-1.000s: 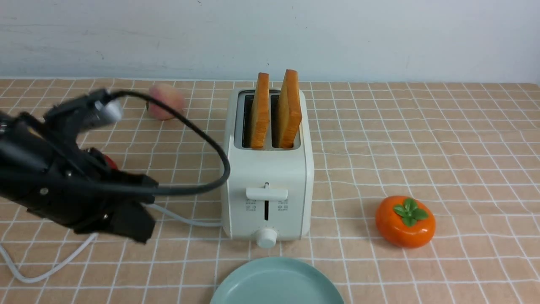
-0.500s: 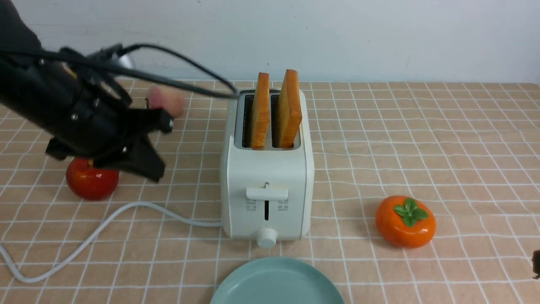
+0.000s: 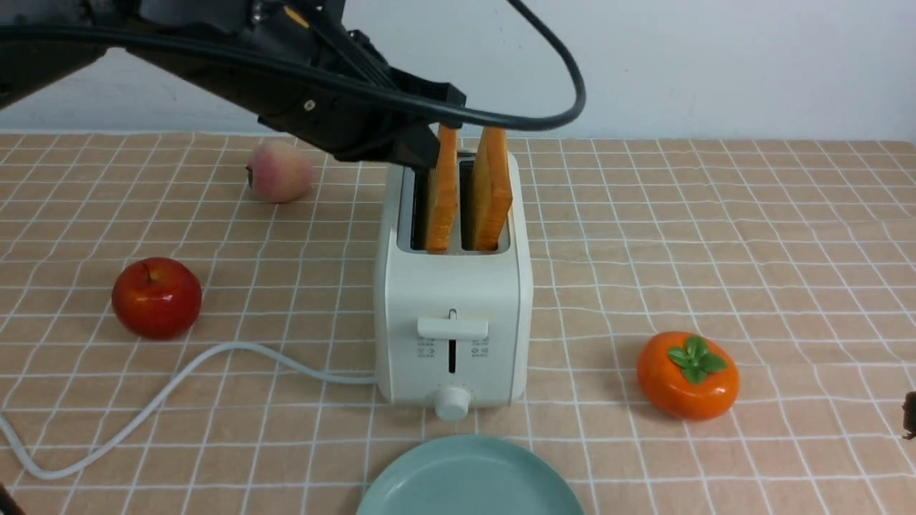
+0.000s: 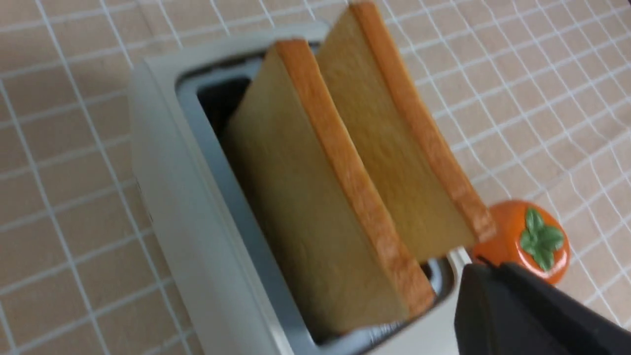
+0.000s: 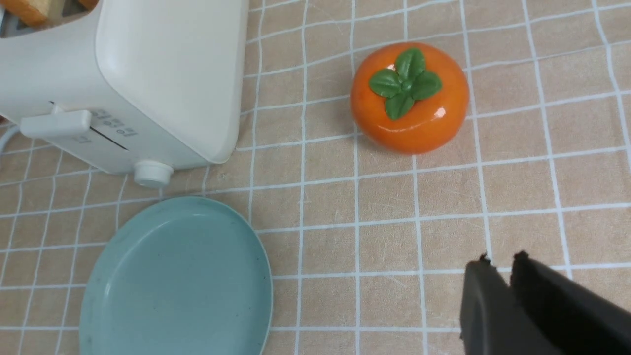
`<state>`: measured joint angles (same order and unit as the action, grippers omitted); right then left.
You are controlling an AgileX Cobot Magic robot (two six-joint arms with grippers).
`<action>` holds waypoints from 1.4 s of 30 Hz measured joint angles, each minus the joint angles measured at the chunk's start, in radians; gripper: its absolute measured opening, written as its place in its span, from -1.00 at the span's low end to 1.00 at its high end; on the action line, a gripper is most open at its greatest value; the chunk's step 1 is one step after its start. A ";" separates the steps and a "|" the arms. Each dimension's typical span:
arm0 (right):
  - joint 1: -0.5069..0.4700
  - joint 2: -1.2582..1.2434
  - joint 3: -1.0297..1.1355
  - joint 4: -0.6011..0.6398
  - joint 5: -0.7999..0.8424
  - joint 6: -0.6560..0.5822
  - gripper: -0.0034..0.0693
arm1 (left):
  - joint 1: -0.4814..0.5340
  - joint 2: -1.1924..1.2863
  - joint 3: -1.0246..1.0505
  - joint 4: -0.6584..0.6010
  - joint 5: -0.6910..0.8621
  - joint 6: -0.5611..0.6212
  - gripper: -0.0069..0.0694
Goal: Take toasted bread from bread machine on light coffee tablecloth place on plate.
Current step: 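Reach for a toast slice standing in the toaster with the left gripper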
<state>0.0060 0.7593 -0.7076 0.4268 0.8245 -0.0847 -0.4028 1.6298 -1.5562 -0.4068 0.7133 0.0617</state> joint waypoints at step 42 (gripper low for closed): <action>0.000 0.000 0.164 0.060 -0.131 -0.003 -0.56 | -0.001 -0.206 -0.003 0.038 0.107 -0.036 -0.68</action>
<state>0.0060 0.7593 -0.5437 0.4869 0.6933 -0.0873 -0.4040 1.4239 -1.5595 -0.3691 0.8208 0.0255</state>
